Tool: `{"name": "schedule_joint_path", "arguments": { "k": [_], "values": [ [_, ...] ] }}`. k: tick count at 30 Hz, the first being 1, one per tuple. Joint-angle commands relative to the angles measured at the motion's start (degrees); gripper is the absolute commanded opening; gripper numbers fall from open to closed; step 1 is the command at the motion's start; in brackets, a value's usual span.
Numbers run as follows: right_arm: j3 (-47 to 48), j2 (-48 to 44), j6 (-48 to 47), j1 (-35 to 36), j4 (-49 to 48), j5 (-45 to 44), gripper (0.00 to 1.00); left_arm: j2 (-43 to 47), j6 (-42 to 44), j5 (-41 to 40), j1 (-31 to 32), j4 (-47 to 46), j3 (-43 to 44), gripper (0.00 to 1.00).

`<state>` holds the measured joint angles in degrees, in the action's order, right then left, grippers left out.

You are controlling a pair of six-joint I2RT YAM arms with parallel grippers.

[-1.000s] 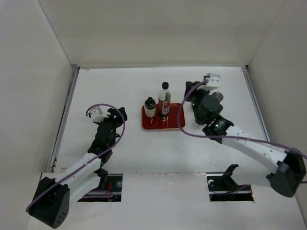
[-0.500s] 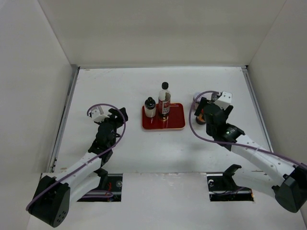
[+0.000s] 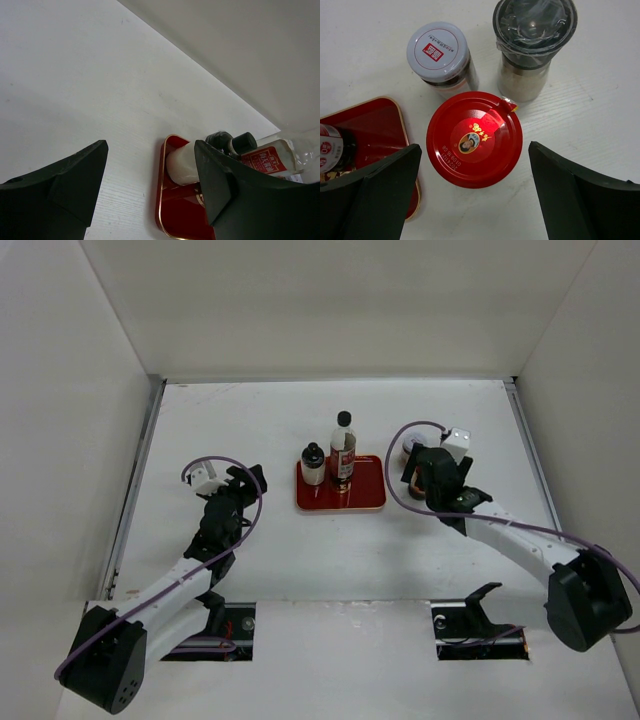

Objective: Organize the condiment bottles

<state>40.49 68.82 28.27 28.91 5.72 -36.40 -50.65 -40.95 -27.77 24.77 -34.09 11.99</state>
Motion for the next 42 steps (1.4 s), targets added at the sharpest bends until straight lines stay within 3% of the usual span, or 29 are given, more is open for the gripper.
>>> {"name": "schedule_joint_path", "arguments": {
  "k": [1, 10, 13, 19, 25, 32, 38, 42],
  "values": [
    [0.6, 1.7, 0.4, -0.9, -5.4, 1.9, 0.93, 0.5, -0.7, 0.8, -0.6, -2.0, 0.1, 0.69],
    [1.4, 3.9, -0.9, -1.2, -7.9, 0.4, 0.56, 1.4, -0.6, 0.9, -0.3, -2.0, 0.1, 0.69],
    [2.2, 1.2, -2.8, 0.0, -8.0, -1.8, 0.49, 1.6, -0.7, 0.6, -0.7, -2.0, -0.2, 0.69],
    [7.3, -1.9, -8.1, 7.1, -9.8, -5.3, 0.48, 0.8, -0.7, 0.5, -0.2, -2.6, -0.1, 0.69],
    [11.4, 4.4, -8.2, 9.1, -18.5, 1.0, 0.46, 0.2, -0.7, 0.6, 0.1, -2.6, 0.1, 0.69],
    [16.8, 16.3, -8.1, 9.8, -26.9, 2.4, 0.46, 0.7, -0.8, 0.6, -0.3, -2.6, -0.1, 0.69],
    [18.0, 21.1, -7.1, 9.5, -30.6, 3.5, 0.46, -0.1, -0.8, 0.6, -0.1, -2.7, 0.1, 0.69],
    [17.7, 23.7, -6.7, 9.8, -30.9, 3.4, 0.53, 0.4, -0.9, 1.1, -0.4, -2.7, 0.1, 0.69]
  ]
}}
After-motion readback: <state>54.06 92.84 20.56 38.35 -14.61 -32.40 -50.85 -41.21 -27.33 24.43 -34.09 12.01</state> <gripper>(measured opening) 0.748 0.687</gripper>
